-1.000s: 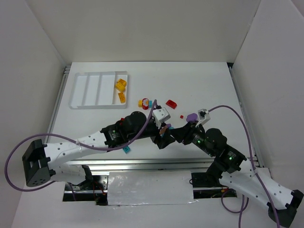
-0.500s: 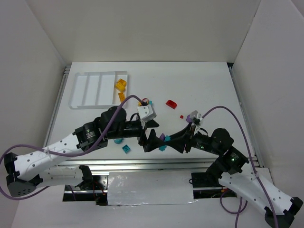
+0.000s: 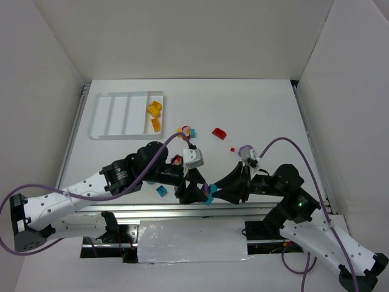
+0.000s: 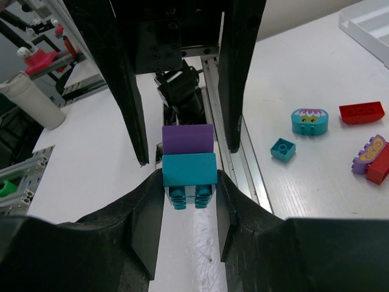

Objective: Sort the legos into containers by color

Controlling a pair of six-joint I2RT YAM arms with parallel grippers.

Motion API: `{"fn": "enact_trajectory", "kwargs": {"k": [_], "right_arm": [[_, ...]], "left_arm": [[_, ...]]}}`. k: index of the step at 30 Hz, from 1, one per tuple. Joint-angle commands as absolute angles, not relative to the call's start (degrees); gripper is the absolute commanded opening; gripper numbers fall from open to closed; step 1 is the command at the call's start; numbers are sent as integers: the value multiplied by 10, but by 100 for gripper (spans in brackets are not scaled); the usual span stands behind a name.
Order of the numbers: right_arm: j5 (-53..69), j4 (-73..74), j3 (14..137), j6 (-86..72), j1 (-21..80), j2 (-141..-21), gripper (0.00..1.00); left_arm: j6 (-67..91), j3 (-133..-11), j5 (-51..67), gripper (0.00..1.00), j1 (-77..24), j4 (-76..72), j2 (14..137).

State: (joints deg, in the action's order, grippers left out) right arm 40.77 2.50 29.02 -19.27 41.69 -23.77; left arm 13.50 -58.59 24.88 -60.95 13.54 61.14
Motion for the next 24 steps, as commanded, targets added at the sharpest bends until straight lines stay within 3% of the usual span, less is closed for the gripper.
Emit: {"fn": "enact_trajectory", "kwargs": {"k": [1, 5, 6, 7, 8, 13, 19, 24], "right_arm": [[425, -19, 320, -185, 414, -234, 0], [428, -25, 324, -188, 414, -239, 0], [430, -27, 324, -189, 414, -246, 0], [433, -29, 325, -188, 415, -250, 0], [440, -33, 323, -187, 414, -254, 0], [417, -33, 307, -177, 414, -246, 0], [335, -34, 280, -182, 411, -227, 0], [289, -46, 266, -199, 409, -216, 0]], "left_arm": [[123, -581, 308, 71, -612, 91, 609], [120, -585, 323, 66, -612, 92, 624], [119, -586, 322, 45, -612, 91, 626], [118, -586, 321, 33, -612, 90, 625], [119, -584, 316, 2, -612, 84, 625], [130, -586, 217, 0, -602, 98, 596], [159, -569, 294, 0, -475, 89, 557], [188, -576, 254, 0, -440, 81, 562]]}}
